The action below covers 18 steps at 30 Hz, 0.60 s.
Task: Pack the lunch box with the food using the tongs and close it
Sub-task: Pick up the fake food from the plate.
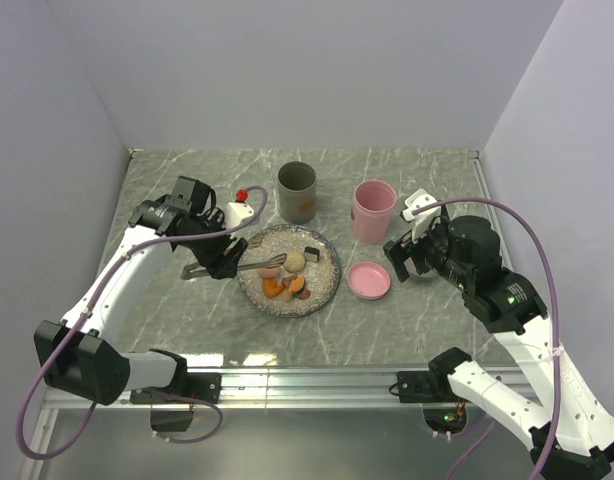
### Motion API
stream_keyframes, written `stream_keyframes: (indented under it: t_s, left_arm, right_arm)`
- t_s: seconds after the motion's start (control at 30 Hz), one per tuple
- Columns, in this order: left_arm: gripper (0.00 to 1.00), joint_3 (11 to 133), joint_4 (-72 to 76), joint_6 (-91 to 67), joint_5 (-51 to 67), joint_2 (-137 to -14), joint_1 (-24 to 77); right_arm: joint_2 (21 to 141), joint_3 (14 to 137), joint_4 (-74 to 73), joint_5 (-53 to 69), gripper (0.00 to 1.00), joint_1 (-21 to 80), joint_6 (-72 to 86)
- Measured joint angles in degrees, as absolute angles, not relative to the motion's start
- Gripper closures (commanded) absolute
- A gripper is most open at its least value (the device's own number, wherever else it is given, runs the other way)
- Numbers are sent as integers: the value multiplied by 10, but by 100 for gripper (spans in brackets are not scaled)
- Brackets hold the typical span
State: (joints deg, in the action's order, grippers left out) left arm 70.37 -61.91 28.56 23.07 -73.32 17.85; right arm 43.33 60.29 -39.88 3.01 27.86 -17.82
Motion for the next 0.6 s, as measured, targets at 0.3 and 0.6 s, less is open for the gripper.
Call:
stream_keyframes:
  t_s: [0.3, 0.6]
  left_arm:
    - [32, 693, -632, 339, 215, -757, 162]
    - [35, 649, -627, 362, 210, -779, 162]
  right_arm:
    - [442, 603, -401, 36, 3, 279, -179]
    - [451, 603, -401, 35, 4, 278, -182]
